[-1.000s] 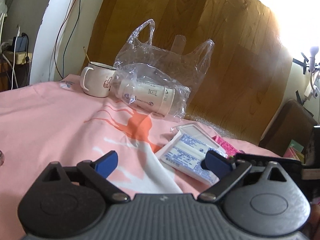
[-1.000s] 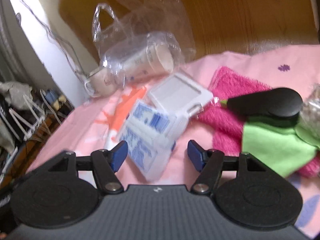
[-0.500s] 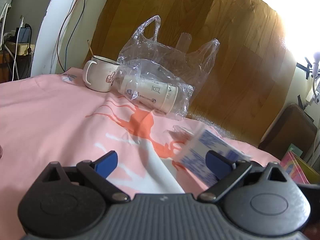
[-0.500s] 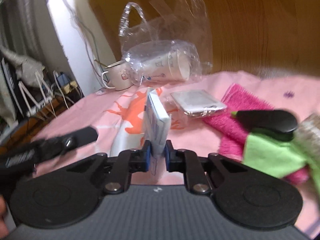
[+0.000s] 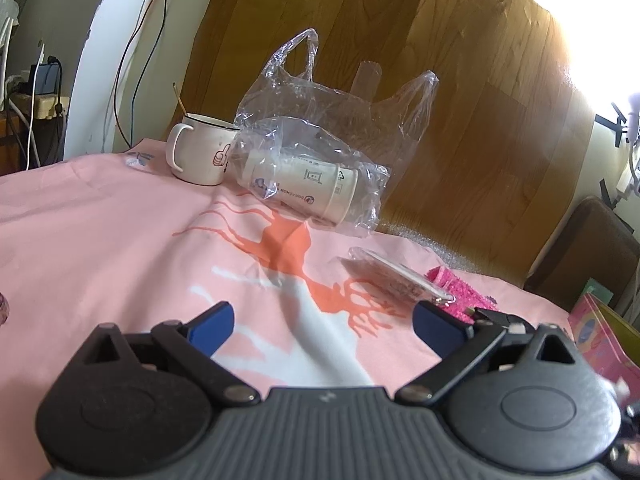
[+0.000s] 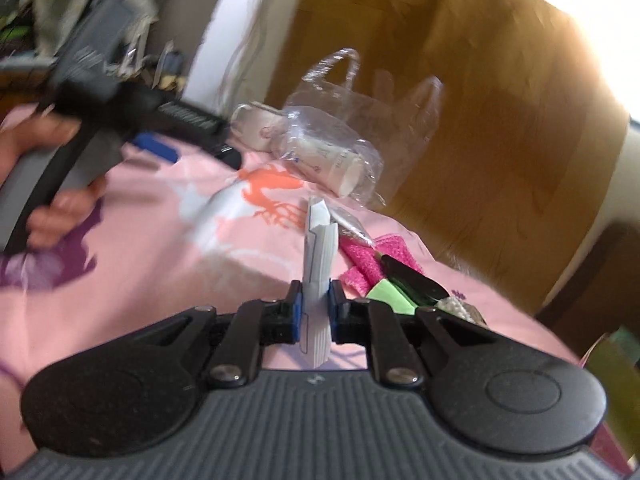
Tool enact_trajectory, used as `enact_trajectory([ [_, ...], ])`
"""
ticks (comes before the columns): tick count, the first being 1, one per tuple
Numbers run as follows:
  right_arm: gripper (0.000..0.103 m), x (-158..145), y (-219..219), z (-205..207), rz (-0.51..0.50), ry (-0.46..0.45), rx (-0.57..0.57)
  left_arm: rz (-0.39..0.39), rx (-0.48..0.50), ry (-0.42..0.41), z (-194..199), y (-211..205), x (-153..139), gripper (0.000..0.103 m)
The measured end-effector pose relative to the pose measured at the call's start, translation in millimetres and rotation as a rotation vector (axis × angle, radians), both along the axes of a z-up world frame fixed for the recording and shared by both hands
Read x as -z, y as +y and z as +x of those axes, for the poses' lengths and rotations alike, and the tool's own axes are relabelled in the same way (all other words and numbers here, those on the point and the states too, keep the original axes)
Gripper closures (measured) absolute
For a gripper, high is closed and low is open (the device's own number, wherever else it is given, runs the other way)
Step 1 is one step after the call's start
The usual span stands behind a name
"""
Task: Organize soft objects
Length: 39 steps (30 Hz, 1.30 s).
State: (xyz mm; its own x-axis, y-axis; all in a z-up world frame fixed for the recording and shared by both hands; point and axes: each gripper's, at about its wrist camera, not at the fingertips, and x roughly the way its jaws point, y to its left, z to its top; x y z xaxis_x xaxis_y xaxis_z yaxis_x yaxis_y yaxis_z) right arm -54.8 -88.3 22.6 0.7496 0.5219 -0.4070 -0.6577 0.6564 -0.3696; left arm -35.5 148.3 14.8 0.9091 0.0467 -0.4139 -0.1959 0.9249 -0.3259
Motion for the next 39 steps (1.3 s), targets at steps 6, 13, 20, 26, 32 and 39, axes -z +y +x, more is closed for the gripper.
enact_trajectory([
  [6,0.057,11.1,7.6,-6.0,-0.041,0.056,-0.108,0.021,-0.005,0.003,0.5,-2.7,-0.3,0.004],
  [13,0.046,6.8,1.3,-12.2,0.010,0.117,-0.163,0.039,-0.007,0.007,1.6,-5.2,0.0,0.004],
  [20,0.046,4.4,-29.3,-18.4,0.179,0.234,-0.058,0.046,-0.004,0.017,3.5,-5.6,0.3,0.004],
  [26,0.044,6.2,-49.0,-1.4,0.328,0.351,0.045,0.043,0.002,0.042,7.1,-5.8,2.2,0.004],
  [32,0.043,8.0,-62.1,3.4,0.420,0.404,0.078,0.049,0.002,0.062,6.2,-8.2,3.3,0.004],
  [39,0.042,8.0,-62.6,0.4,0.424,0.402,0.070,0.053,0.024,0.082,3.1,-13.5,2.5,0.004],
])
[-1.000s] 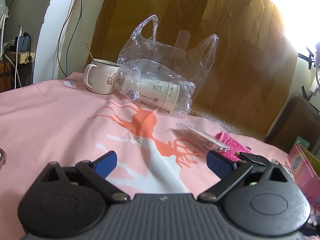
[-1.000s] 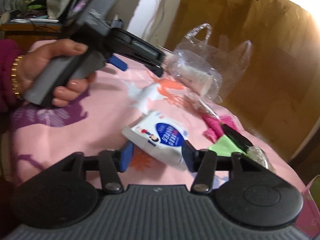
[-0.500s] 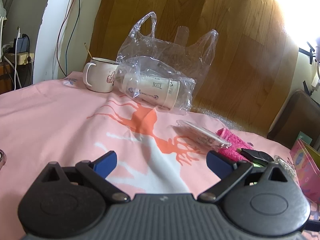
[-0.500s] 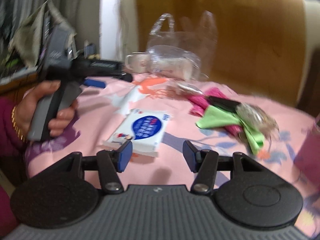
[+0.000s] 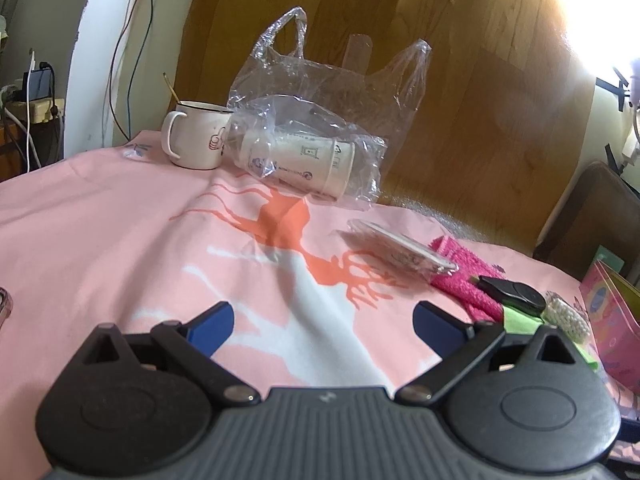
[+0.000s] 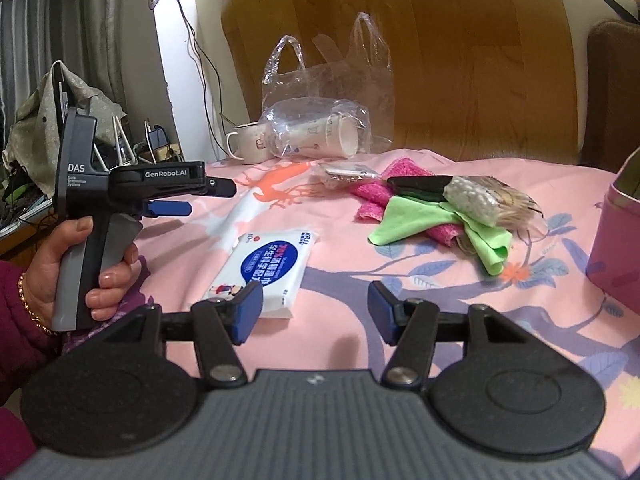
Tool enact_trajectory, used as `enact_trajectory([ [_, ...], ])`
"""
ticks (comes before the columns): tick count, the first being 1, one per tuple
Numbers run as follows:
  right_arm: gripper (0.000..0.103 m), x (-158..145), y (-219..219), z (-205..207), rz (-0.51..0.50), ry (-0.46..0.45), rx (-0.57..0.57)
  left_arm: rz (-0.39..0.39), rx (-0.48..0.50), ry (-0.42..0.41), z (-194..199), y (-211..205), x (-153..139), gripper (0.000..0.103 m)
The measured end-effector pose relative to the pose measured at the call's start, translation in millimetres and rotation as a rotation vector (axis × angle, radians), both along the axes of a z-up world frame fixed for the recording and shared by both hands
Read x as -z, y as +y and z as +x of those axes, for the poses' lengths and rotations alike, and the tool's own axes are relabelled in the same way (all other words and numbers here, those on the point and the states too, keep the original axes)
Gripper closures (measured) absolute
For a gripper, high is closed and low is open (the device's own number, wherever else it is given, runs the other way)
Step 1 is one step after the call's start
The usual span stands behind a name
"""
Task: Organize soft objects
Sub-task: 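Grasp the white wet-wipe packet with the left gripper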
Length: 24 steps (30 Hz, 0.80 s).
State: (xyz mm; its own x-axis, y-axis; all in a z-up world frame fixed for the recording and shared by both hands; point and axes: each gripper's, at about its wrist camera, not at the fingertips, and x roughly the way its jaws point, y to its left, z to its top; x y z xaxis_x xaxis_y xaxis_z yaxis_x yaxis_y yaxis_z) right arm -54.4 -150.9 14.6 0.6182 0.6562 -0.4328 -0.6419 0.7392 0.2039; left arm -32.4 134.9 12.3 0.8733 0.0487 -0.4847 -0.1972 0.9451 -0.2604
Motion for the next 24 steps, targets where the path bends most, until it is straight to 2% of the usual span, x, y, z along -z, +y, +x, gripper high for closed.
enact_trajectory([
  [6,0.041,-0.2,-2.0,1.5,0.006,0.002,-0.006,-0.080,0.062,0.033,-5.7,-1.2,1.1,0.003],
  [10,0.038,-0.1,0.7,2.6,-0.005,0.012,-0.017,-0.231,0.127,0.067,-16.7,6.3,5.4,0.003],
  [14,0.038,0.1,8.9,7.3,-0.043,0.016,-0.063,-0.250,0.224,0.087,-26.1,-1.6,-3.2,0.004],
  [18,0.029,-1.7,20.9,16.0,-0.076,0.007,-0.101,-0.250,0.320,0.123,-24.6,-19.2,-10.9,0.005],
  [21,0.023,-3.7,32.1,22.8,-0.096,0.014,-0.152,-0.308,0.385,0.151,-18.3,-26.7,-9.0,0.005],
  [23,0.020,-2.8,40.3,25.9,-0.109,0.035,-0.197,-0.335,0.414,0.172,-15.1,-32.6,-4.3,0.010],
  [24,0.020,-1.1,46.0,26.5,-0.124,0.044,-0.214,-0.339,0.422,0.194,-11.7,-36.4,0.4,0.016],
])
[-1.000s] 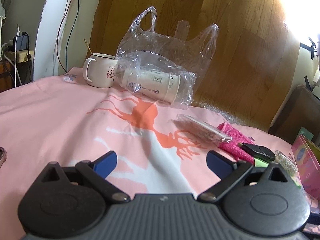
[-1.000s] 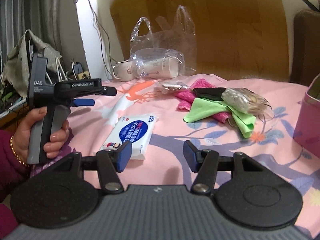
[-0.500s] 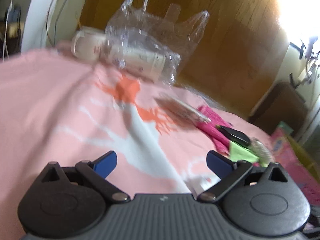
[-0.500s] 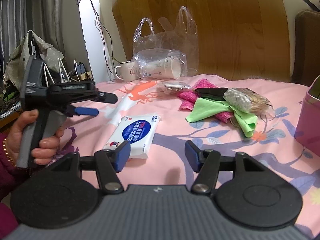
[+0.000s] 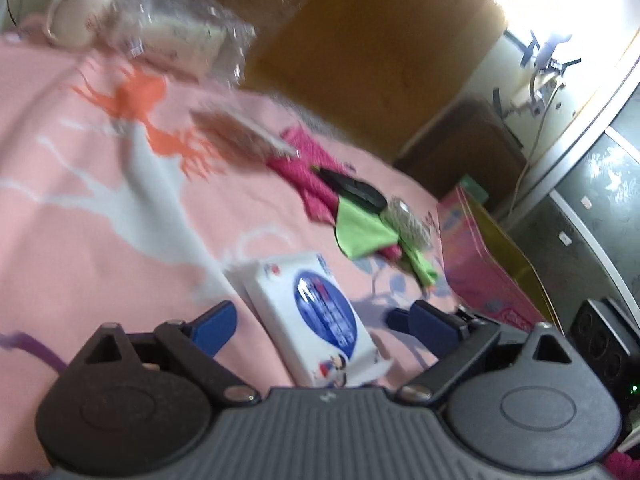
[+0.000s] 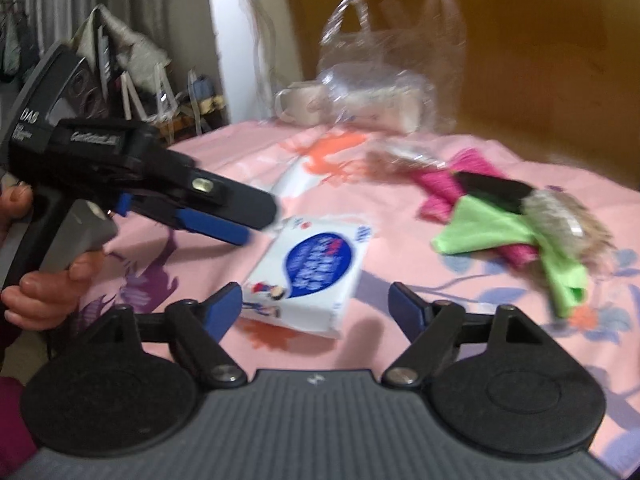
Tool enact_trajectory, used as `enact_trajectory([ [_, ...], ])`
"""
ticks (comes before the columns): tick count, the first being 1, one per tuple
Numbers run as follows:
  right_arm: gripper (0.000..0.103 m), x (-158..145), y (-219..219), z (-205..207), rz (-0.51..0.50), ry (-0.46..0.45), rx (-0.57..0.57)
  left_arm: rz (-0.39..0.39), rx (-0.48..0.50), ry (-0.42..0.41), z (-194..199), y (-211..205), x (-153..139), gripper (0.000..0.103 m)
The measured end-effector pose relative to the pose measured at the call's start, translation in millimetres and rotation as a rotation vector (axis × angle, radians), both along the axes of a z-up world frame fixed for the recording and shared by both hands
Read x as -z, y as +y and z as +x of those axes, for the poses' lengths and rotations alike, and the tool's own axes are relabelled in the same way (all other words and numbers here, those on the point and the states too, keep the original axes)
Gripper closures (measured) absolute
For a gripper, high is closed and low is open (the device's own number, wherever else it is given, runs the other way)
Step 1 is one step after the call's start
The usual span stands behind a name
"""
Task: Organize soft objects
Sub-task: 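Grasp the white wet-wipe packet with the left gripper, then carry the packet into the pink tin and open the left gripper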
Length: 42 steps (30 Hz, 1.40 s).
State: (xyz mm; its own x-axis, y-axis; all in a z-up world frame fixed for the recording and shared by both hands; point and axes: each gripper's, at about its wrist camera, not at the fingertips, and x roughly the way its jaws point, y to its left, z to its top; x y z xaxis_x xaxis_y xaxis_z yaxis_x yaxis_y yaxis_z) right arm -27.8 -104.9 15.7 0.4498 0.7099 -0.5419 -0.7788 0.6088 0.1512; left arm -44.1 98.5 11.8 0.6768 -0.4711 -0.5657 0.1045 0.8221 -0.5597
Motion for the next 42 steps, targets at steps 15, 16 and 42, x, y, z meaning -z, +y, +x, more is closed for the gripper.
enact_trajectory([
  [15,0.072,-14.0,-48.9,-8.5,0.016,-0.133,0.280,0.149,0.144,-0.168,34.0,-88.6,-49.6,0.027],
  [16,0.072,-18.9,-61.9,-7.1,0.039,-0.138,0.323,0.155,0.167,-0.185,40.1,-101.3,-54.5,0.027],
  [42,0.068,-22.9,-265.7,5.5,0.140,-0.228,1.045,0.234,0.427,-0.306,112.6,-304.2,-65.8,0.017],
])
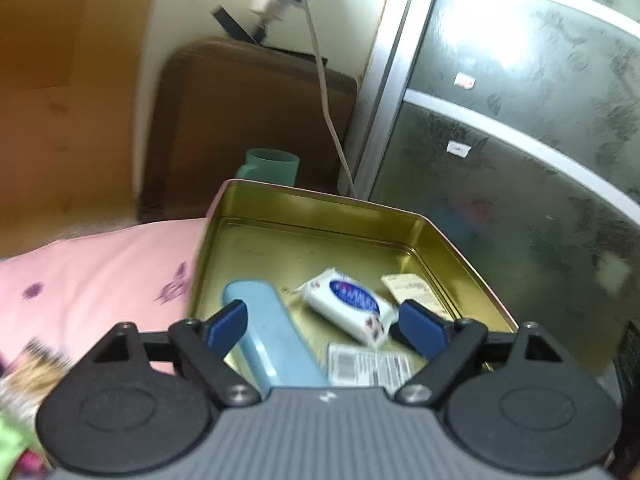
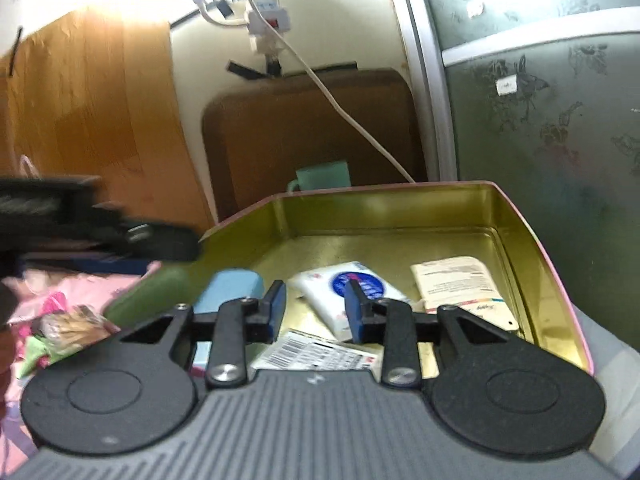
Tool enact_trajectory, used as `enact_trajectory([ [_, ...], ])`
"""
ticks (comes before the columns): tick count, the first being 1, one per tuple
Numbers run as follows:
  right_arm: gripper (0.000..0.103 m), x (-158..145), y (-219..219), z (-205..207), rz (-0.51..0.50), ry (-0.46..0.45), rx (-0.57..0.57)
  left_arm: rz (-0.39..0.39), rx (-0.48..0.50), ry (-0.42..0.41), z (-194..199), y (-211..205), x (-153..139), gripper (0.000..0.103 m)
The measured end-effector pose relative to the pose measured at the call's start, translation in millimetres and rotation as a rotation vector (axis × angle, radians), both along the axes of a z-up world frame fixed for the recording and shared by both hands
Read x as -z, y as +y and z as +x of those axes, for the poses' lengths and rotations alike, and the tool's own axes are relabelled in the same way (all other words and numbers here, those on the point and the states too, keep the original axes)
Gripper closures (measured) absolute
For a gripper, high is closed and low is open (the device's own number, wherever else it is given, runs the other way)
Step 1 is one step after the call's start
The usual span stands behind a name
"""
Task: Organize soft objects
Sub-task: 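Carry the packet into the pink tin and open the left gripper, then grasp the clear-cased white phone with the right gripper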
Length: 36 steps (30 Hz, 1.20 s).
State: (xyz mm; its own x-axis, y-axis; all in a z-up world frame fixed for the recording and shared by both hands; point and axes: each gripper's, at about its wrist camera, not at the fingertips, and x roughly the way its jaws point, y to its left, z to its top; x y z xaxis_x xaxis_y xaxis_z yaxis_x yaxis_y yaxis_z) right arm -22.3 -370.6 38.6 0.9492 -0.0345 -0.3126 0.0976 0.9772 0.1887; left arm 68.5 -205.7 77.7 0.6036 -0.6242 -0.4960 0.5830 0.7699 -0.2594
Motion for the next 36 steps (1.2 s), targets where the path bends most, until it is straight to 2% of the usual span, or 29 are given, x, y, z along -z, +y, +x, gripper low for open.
enact_trajectory([
  [4,0.067,-11.0,17.8,-3.5,-0.005,-0.072,-0.041,-0.019,-0.016,0.002,-34.8,60.1,6.4,0.017],
  [6,0.067,-16.8,28.4,-6.8,-0.005,-0.093,-0.093,-0.006,-0.057,0.007,-50.8,95.6,15.2,0.016],
  [9,0.063,-21.5,55.5,-5.1,-0.022,-0.091,-0.191,0.075,-0.203,0.006,-63.8,146.9,30.5,0.016],
  [13,0.061,-17.9,101.9,10.4,-0.032,-0.026,-0.350,0.156,-0.450,0.043,-62.6,218.3,51.1,0.016],
  [17,0.056,-14.8,158.4,30.2,-0.071,0.047,-0.497,0.141,-0.615,0.037,-61.1,266.2,59.6,0.016],
  [19,0.056,-16.1,186.6,39.8,-0.086,0.074,-0.566,0.110,-0.680,0.019,-65.3,284.8,61.5,0.016],
  [21,0.055,-17.7,215.1,48.8,-0.080,0.096,-0.641,0.084,-0.759,-0.005,-70.6,300.0,65.0,0.010],
  [22,0.054,-18.5,228.0,54.1,-0.074,0.106,-0.672,0.048,-0.798,0.004,-72.6,309.3,66.6,0.011],
  [24,0.044,-20.3,254.2,69.5,-0.062,0.125,-0.719,-0.054,-0.833,-0.005,-77.0,326.6,65.6,0.010],
  [27,0.027,-18.4,290.4,95.2,-0.051,0.150,-0.776,-0.118,-0.870,-0.011,-81.5,338.5,65.7,0.010],
  [29,0.025,-13.8,314.9,107.8,-0.117,0.159,-0.807,-0.139,-0.881,-0.013,-82.0,342.1,65.5,0.008],
  [33,0.026,2.7,354.2,112.6,-0.327,0.179,-0.855,-0.169,-0.890,0.002,-84.4,346.8,64.7,0.009],
  [36,0.026,12.4,367.2,120.0,-0.420,0.189,-0.830,-0.218,-0.883,0.027,-81.0,353.2,70.2,0.007],
])
